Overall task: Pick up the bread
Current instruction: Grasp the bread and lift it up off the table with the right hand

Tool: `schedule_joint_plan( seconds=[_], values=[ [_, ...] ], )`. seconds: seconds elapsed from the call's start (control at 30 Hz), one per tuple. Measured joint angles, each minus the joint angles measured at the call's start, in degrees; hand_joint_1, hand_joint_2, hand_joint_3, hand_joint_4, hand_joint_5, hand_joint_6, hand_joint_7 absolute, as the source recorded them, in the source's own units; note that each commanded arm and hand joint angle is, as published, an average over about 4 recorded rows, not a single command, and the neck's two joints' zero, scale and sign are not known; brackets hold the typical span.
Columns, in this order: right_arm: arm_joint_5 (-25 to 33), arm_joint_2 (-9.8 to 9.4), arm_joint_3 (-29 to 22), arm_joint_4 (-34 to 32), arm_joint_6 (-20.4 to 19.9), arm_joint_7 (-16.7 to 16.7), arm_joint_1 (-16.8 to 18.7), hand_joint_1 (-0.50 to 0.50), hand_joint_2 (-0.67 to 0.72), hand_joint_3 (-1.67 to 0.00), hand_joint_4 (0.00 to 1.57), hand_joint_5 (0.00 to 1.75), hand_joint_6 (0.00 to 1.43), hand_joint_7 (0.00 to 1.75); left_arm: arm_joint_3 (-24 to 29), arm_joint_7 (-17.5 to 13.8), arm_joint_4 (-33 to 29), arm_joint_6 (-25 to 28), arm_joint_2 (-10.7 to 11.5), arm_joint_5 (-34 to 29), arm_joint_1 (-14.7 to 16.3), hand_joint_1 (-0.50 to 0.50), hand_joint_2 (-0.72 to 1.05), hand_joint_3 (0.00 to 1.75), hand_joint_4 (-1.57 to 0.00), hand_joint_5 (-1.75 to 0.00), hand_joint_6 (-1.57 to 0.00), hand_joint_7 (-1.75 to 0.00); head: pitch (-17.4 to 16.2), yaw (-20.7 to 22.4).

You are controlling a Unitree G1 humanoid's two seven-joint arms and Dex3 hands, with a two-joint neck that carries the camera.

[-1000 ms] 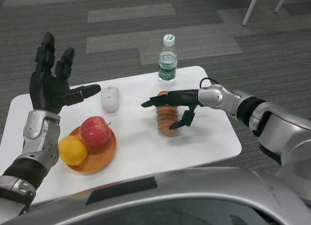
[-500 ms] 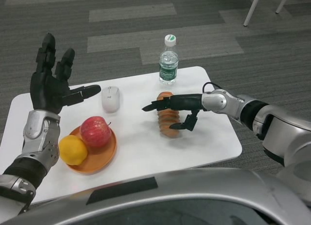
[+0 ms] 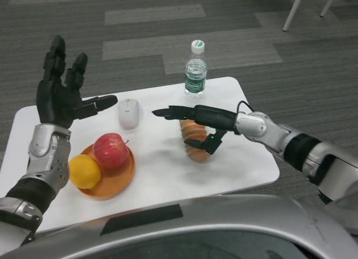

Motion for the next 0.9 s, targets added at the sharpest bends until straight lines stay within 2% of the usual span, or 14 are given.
schedule_joint_plan(
  seconds=[0.13, 0.2, 0.27, 0.47, 0.53, 0.6, 0.67, 0.77, 0.9],
  values=[
    [0.9, 0.06, -3.3, -2.6, 0.5, -1.5, 2.6, -0.5, -0.48, -1.33, 0.0, 0.39, 0.0, 0.07, 0.0, 0.0, 0.0, -0.1, 0.0, 0.0, -0.1, 0.5, 0.47, 0.09, 0.0, -0.36, 0.0, 0.0, 0.1, -0.1],
    [0.9, 0.15, -4.9, -4.3, 1.1, -1.9, 3.7, -0.5, -0.48, -1.29, 0.0, 0.39, 0.0, 0.07, 0.0, 0.0, 0.0, -0.2, 0.0, 0.0, -0.1, 0.5, 0.47, 0.04, 0.0, -0.41, 0.0, 0.0, 0.2, 0.0],
    [0.9, 0.24, -6.9, -7.4, 2.0, -2.1, 5.3, -0.5, -0.48, -1.23, 0.0, 0.44, 0.0, 0.07, 0.0, 0.0, 0.1, -0.2, 0.0, 0.0, -0.2, 0.5, 0.52, 0.02, 0.0, -0.36, 0.0, 0.0, 0.2, 0.1],
    [0.9, -0.34, -11.4, -19.0, 7.0, -2.3, 9.5, -0.5, -0.49, -0.95, 0.0, 0.48, 0.0, 0.12, 0.0, 0.0, 0.1, -0.4, 0.0, -0.1, -0.3, 0.5, 0.52, 0.0, 0.0, -0.33, 0.0, 0.0, 0.2, -0.6],
    [0.7, -0.34, -11.9, -22.4, 8.8, -2.4, 10.5, -0.5, -0.51, -0.77, 0.0, 0.44, 0.0, 0.14, 0.0, 0.0, 0.1, -0.4, 0.0, -0.1, -0.3, 0.5, 0.47, 0.0, 0.0, -0.33, 0.0, 0.0, 0.3, -0.8],
    [0.6, 0.28, -12.1, -24.7, 10.0, -2.6, 10.9, -0.5, -0.54, -0.52, 0.0, 0.39, 0.0, 0.14, 0.0, 0.0, 0.1, -0.4, 0.0, -0.1, -0.3, 0.5, 0.45, 0.02, 0.0, -0.31, 0.0, 0.0, 0.6, -0.8],
    [-0.1, 0.83, -12.2, -26.9, 11.2, -2.9, 10.9, -0.49, -0.53, -0.38, 0.0, 0.39, 0.0, 0.14, 0.0, 0.0, 0.1, -0.4, 0.1, -0.1, -0.3, 0.5, 0.45, 0.07, 0.0, -0.31, 0.0, 0.0, 0.7, -0.8],
    [-2.1, 0.93, -12.6, -30.0, 14.1, -3.0, 11.1, -0.46, -0.48, -0.32, 0.0, 0.39, 0.0, 0.14, 0.0, 0.0, 0.1, -0.4, 0.1, -0.2, -0.3, 0.5, 0.47, 0.09, 0.0, -0.31, 0.0, 0.0, 0.8, -0.6],
    [-5.2, 1.02, -14.3, -32.9, 17.7, -3.1, 11.7, -0.46, -0.45, -0.28, 0.0, 0.39, 0.0, 0.17, 0.0, 0.0, 0.1, -0.5, 0.2, -0.7, -0.3, 0.5, 0.52, 0.0, 0.0, -0.33, 0.0, 0.0, 0.9, -0.4]
  ],
)
